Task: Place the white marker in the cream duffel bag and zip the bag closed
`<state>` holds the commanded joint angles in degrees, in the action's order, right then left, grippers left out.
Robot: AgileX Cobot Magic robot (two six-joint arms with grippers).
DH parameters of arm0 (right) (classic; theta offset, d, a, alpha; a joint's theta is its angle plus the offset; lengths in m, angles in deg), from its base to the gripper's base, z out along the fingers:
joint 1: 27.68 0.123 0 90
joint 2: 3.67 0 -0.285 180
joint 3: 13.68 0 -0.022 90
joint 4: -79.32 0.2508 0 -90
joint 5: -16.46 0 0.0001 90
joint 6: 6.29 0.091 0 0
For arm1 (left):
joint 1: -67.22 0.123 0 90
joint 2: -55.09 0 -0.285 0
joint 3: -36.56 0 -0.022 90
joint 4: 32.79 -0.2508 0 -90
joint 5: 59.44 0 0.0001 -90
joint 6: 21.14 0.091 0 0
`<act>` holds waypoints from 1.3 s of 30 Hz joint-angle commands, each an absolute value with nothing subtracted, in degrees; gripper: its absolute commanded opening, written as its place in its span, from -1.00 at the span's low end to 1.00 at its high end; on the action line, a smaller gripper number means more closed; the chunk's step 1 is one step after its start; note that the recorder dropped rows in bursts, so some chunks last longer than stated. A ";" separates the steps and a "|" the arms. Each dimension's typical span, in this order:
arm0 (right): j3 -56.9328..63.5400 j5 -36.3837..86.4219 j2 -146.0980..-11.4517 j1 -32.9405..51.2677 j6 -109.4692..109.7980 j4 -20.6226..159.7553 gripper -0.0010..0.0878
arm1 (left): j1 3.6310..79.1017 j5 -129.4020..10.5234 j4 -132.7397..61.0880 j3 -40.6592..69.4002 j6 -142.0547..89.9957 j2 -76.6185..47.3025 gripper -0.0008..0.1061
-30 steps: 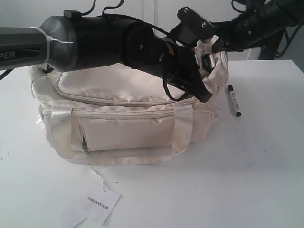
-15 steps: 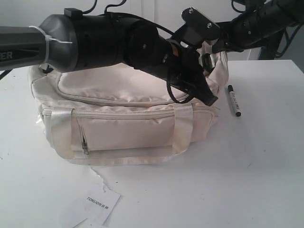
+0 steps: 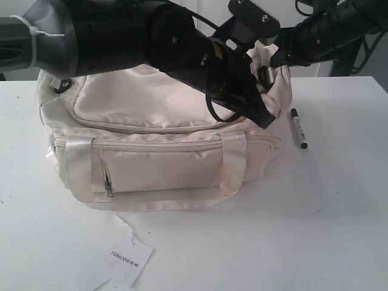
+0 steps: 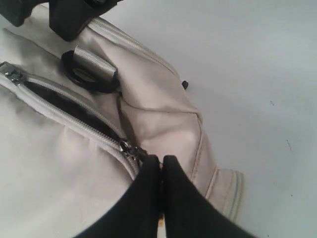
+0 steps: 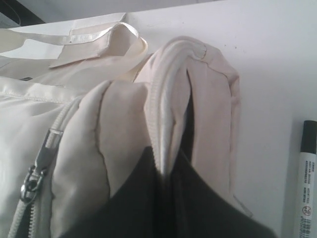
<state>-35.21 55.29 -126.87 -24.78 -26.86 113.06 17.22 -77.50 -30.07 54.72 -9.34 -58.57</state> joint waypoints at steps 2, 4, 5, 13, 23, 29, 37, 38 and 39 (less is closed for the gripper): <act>-35.21 55.69 -126.87 -24.78 -26.86 113.06 -0.98 | 17.22 -77.50 -30.54 54.72 -9.34 -57.52 -0.99; -35.21 55.80 -126.87 -24.78 -26.86 113.06 -0.98 | 17.22 -77.03 -30.54 54.72 -9.11 -56.62 -0.99; -35.21 55.80 -126.87 -24.78 -26.86 113.06 -0.98 | 17.22 -76.65 -30.64 54.72 -9.11 -56.14 -0.99; -35.21 56.04 -126.87 -24.78 -26.39 113.06 -0.98 | 17.22 -78.49 -30.64 54.72 -9.11 -55.43 -0.99; -35.21 57.01 -126.87 -24.89 -25.51 113.06 -0.70 | 17.22 -79.15 -31.94 54.72 -9.11 -53.82 -0.99; -35.21 58.47 -126.87 -24.89 -25.38 113.06 -0.38 | 17.22 -79.18 -31.94 54.72 -9.11 -53.43 -0.99; -35.21 62.90 -123.58 -25.38 -23.82 113.04 0.30 | 17.35 -78.80 -32.03 54.72 -9.11 -53.43 -0.99; -35.21 63.46 -122.79 -25.49 -23.82 113.15 0.31 | 17.35 -78.95 -32.03 54.72 -9.11 -53.43 -0.99; -35.21 63.96 -121.84 -25.72 -23.82 113.00 0.31 | 17.35 -78.96 -32.03 54.72 -9.11 -53.43 -0.99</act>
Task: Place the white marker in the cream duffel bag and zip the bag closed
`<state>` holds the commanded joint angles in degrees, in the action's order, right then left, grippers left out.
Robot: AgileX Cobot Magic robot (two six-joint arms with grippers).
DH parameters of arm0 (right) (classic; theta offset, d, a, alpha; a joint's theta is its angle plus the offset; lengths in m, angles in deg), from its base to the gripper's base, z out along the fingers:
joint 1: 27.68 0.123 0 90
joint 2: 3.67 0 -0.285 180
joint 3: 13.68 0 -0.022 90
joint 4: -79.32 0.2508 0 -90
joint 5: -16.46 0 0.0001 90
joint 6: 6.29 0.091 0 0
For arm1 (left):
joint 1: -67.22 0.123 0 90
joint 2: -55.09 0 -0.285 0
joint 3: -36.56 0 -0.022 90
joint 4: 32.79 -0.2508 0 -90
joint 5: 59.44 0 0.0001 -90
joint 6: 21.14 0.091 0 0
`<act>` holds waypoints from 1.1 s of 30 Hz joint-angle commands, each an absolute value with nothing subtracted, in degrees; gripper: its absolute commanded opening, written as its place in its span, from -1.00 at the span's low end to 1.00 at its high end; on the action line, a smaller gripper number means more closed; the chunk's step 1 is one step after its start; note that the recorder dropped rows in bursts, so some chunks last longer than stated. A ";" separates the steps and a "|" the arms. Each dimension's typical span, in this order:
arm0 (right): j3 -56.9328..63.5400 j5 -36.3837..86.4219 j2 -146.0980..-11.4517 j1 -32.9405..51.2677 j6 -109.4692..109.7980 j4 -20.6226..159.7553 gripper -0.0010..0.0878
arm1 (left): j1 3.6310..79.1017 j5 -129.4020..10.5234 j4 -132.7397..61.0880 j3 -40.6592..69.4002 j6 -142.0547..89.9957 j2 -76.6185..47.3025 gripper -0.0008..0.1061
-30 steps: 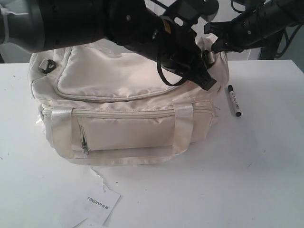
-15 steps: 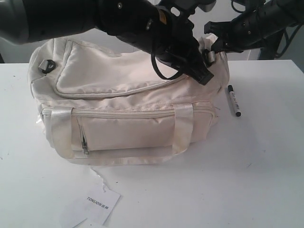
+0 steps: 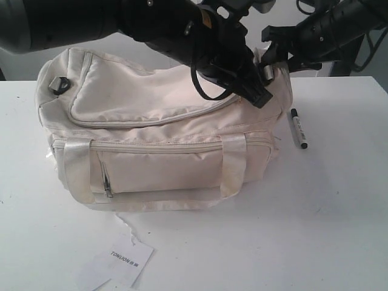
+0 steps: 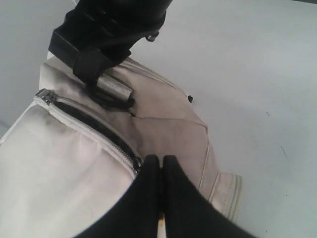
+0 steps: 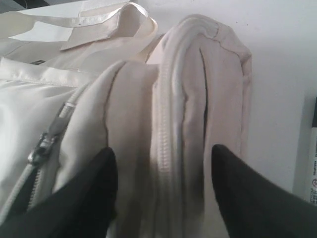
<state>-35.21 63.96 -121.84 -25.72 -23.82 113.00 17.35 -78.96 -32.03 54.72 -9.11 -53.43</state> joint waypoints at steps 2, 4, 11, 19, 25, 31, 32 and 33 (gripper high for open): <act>-35.21 65.11 -120.00 -26.32 -23.82 113.11 0.31 | 17.35 -79.08 -32.03 54.72 -9.11 -53.43 -0.99; -35.21 67.54 -118.08 -26.59 -23.70 114.17 0.31 | 17.35 -79.21 -32.03 54.72 -9.11 -53.43 -0.99; -35.21 77.70 -117.48 -25.76 -26.03 121.09 0.30 | 17.35 -79.20 -32.03 54.72 -9.11 -53.43 -0.99; -35.21 77.65 -118.68 -23.06 -25.15 122.55 0.30 | 17.35 -79.20 -32.03 54.72 -9.95 -53.39 -0.99; -35.21 77.41 -120.41 -22.05 -22.95 122.80 0.30 | 17.35 -79.20 -32.03 54.72 -11.31 -53.39 -0.99; -35.21 75.28 -122.29 -21.48 -22.54 122.67 0.26 | 17.35 -79.20 -32.03 54.72 -11.31 -53.39 -0.99; -35.21 75.02 -122.29 -21.48 -22.54 122.67 0.21 | 17.35 -79.20 -32.03 54.72 -11.31 -53.39 -0.99; -35.21 74.90 -122.33 -21.48 -22.54 122.57 0.15 | 17.35 -79.20 -32.03 54.72 -11.31 -53.39 -0.99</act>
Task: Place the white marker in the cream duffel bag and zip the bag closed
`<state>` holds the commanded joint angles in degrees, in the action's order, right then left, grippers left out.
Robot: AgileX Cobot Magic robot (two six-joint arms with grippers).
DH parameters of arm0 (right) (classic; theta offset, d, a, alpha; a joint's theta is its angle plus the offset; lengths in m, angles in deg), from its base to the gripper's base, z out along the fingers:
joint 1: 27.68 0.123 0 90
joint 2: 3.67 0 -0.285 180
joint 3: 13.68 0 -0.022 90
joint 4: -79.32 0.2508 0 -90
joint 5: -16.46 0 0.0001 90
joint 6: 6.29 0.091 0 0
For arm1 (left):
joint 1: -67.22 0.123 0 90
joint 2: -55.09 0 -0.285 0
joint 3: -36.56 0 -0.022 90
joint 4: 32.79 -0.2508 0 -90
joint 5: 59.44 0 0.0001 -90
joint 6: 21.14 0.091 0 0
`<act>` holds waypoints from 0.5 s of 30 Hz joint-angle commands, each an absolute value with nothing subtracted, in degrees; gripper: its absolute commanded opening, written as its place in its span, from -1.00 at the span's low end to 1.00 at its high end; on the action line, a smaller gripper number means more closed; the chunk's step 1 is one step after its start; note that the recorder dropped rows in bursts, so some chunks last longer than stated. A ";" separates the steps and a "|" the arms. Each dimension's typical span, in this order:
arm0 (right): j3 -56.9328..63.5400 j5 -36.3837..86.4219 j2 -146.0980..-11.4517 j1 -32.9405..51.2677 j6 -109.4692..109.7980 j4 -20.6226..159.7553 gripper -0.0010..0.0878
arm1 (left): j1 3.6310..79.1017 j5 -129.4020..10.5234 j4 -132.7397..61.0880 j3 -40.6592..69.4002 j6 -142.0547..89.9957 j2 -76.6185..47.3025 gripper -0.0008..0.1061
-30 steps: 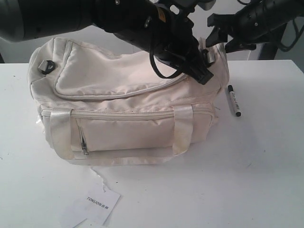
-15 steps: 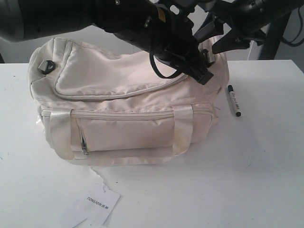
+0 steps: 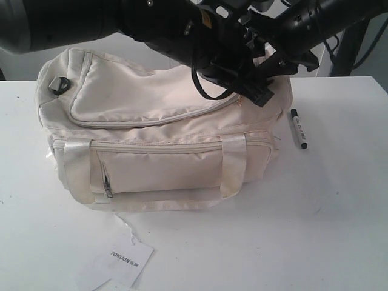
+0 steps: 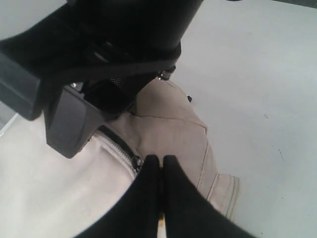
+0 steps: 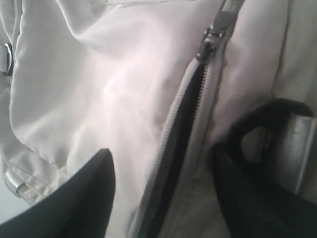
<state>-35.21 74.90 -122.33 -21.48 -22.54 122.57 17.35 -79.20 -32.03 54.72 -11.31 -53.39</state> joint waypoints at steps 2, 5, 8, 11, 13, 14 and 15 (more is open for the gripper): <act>-35.21 74.36 -122.33 -21.48 -22.51 122.57 0.02 | 17.35 -79.20 -32.03 54.72 -11.31 -53.39 -0.99; -35.21 74.11 -122.44 -21.48 -22.41 122.57 -0.25 | 17.35 -79.20 -32.03 54.72 -11.31 -53.39 -0.99; -35.21 73.99 -122.68 -21.48 -22.54 122.57 -0.74 | 17.35 -79.20 -32.03 54.72 -11.31 -53.39 -0.99; -35.21 73.84 -122.91 -21.48 -22.54 122.57 -0.98 | 17.35 -79.20 -32.03 54.72 -11.06 -53.39 -0.99; -35.21 73.34 -122.94 -21.48 -22.54 122.57 -0.98 | 17.35 -79.33 -32.03 54.72 -10.89 -53.39 -0.99; -35.21 73.10 -122.94 -21.48 -22.54 122.57 -0.98 | 17.35 -79.70 -32.03 54.72 -10.92 -53.39 -0.99; -35.21 72.93 -122.94 -21.48 -22.54 122.57 -0.98 | 17.35 -80.07 -32.03 54.72 -10.92 -53.39 -0.99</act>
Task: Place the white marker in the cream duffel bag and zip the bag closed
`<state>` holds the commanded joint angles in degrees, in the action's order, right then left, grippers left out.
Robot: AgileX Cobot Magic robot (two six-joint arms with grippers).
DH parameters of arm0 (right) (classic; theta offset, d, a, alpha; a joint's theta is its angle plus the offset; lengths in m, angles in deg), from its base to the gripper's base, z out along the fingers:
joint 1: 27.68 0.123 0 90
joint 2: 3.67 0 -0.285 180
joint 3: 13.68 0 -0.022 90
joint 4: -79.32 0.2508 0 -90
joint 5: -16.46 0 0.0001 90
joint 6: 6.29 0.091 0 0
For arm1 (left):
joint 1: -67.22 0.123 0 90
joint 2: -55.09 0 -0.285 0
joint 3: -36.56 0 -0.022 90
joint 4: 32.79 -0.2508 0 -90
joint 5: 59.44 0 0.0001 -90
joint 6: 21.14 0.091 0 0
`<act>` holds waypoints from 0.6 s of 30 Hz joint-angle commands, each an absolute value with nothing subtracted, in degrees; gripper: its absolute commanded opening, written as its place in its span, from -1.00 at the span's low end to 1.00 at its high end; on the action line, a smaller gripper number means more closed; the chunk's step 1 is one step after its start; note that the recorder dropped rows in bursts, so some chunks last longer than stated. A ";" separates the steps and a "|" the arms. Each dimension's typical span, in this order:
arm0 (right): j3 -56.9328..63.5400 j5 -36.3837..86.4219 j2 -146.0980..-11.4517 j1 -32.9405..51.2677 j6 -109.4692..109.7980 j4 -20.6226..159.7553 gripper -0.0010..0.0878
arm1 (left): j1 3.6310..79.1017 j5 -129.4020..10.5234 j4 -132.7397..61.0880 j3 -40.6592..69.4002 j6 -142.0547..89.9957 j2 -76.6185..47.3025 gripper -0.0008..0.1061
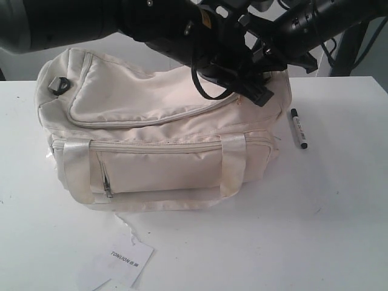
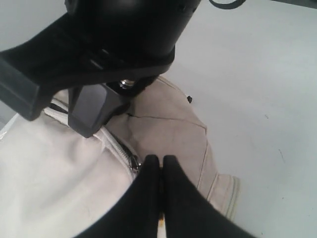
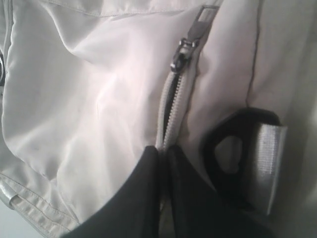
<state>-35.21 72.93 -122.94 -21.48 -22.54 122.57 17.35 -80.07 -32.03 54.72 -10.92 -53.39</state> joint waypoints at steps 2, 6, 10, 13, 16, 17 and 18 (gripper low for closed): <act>-35.21 72.68 -122.94 -21.48 -22.54 122.57 -0.98 | 17.35 -81.19 -32.03 54.72 -10.92 -53.39 -0.99; -35.21 72.27 -122.94 -21.48 -22.54 122.57 -0.98 | 17.35 -82.17 -32.03 54.72 -10.92 -53.39 -0.99; -35.21 72.01 -122.94 -21.48 -22.54 122.57 -0.98 | 17.35 -83.82 -32.03 54.72 -10.92 -53.39 -0.99; -35.21 71.80 -122.94 -21.48 -22.54 122.43 -0.98 | 17.35 -85.23 -32.15 54.72 -10.92 -53.39 -0.99; -35.21 71.70 -122.94 -21.48 -22.54 122.43 -0.98 | 17.35 -85.21 -32.30 54.72 -10.92 -53.39 -0.99; -35.21 71.57 -122.94 -21.48 -22.54 122.31 -0.98 | 17.35 -85.37 -32.30 54.72 -10.92 -53.39 -0.99; -35.21 71.57 -122.94 -21.48 -22.54 122.31 -0.98 | 17.35 -86.00 -32.46 54.72 -10.92 -53.39 -0.99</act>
